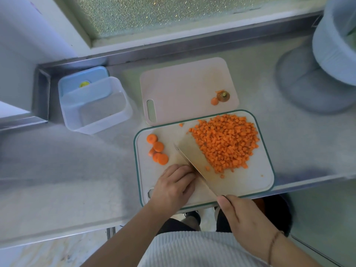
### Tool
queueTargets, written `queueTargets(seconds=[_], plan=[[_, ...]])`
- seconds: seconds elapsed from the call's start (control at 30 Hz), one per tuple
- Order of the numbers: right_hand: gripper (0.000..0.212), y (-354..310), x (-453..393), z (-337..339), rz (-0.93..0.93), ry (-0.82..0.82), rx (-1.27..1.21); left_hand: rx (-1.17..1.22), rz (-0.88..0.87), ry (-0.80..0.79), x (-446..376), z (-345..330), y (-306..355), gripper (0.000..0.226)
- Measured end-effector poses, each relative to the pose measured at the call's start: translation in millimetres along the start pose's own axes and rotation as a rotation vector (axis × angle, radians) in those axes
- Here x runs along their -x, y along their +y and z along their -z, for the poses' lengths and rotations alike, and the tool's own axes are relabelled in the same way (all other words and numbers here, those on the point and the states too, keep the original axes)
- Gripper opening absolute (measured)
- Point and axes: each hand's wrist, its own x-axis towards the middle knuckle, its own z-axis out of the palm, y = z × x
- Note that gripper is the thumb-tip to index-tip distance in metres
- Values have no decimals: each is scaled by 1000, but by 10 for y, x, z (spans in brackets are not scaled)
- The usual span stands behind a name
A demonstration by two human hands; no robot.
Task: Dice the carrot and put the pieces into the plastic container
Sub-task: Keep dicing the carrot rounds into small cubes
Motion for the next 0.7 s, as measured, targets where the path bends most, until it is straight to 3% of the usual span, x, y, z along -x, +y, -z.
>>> queueTargets(seconds=[0.17, 0.3, 0.53, 0.7], plan=[[65, 30, 193, 78, -74, -90, 34, -43, -24, 16, 22, -6, -17, 11], [84, 34, 66, 4, -37, -74, 11, -23, -25, -10, 23, -10, -40, 10], [82, -8, 28, -16, -3, -7, -7, -4, 9, -14, -6, 31, 0, 4], [96, 88, 198, 5, -54, -73, -3, -22, 24, -24, 24, 21, -1, 5]])
